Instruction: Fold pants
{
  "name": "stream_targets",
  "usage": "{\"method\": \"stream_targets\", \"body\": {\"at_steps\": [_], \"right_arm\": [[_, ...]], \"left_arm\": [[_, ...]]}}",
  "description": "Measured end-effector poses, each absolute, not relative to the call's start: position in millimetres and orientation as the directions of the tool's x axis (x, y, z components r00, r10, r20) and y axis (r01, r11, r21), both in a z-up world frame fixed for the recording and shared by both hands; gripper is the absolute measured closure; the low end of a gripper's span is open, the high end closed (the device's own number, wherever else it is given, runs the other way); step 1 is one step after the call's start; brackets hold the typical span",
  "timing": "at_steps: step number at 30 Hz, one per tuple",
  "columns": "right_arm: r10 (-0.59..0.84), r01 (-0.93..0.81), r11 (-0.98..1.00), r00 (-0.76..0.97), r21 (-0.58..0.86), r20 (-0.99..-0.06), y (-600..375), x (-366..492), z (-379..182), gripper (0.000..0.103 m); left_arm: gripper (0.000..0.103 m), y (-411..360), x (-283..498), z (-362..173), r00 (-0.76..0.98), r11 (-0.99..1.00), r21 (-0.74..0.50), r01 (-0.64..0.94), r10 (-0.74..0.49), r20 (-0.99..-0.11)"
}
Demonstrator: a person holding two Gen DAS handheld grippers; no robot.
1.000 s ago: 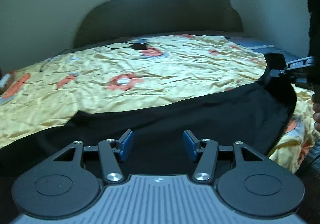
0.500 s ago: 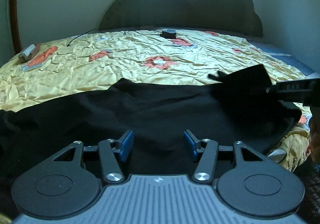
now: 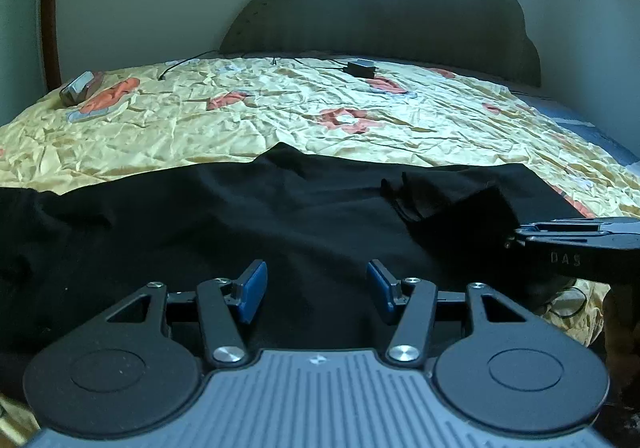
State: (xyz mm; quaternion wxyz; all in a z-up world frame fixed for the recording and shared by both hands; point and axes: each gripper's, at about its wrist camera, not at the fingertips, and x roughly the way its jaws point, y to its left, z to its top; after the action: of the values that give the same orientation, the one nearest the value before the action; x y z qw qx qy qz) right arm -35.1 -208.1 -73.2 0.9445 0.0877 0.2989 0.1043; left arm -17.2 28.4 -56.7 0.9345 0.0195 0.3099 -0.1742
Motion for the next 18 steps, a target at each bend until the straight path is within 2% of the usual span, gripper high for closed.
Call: {"method": "stream_targets", "body": {"at_steps": [2,4,6,9,10,12,15,18], "right_arm": [[0.255,-0.178,0.966,0.788,0.189,-0.561,-200.5,-34.2,-69.8,0.084],[0.264,-0.209,0.965,0.784,0.161,-0.561,-193.2,-37.6,-67.0,0.074],[0.280,-0.246,0.960,0.781,0.138,-0.558,-186.9,-43.5,-64.7,0.071],[0.335,-0.279,0.942,0.771,0.186,-0.542,-190.4,-53.7,-59.4,0.071],[0.360,-0.287,0.933,0.766,0.217,-0.533,-194.5,-55.8,-58.1,0.074],[0.355,-0.253,0.932,0.786,0.260,-0.507,-204.5,-56.4,-57.1,0.074],[0.373,-0.230,0.922,0.741,0.311,-0.558,-202.8,-38.6,-69.4,0.070],[0.415,-0.268,0.903,0.746,0.335,-0.522,-196.3,-47.6,-66.1,0.073]], "left_arm": [[0.049,29.9,-17.4,-57.0,0.745,0.938,-0.080,0.338,-0.318,-0.586],[0.049,31.3,-18.6,-56.7,0.747,0.937,-0.082,0.339,-0.321,-0.582],[0.049,32.7,-19.2,-56.9,0.746,0.937,-0.084,0.340,-0.323,-0.582],[0.049,37.5,-20.7,-57.5,0.750,0.939,-0.091,0.332,-0.321,-0.578],[0.049,39.3,-20.5,-57.9,0.749,0.939,-0.098,0.329,-0.323,-0.579],[0.049,42.9,-21.0,-58.5,0.749,0.940,-0.104,0.325,-0.322,-0.579],[0.049,45.9,-22.0,-57.7,0.751,0.942,-0.107,0.317,-0.319,-0.579],[0.049,49.6,-26.0,-56.0,0.754,0.940,-0.110,0.322,-0.325,-0.570]]}}
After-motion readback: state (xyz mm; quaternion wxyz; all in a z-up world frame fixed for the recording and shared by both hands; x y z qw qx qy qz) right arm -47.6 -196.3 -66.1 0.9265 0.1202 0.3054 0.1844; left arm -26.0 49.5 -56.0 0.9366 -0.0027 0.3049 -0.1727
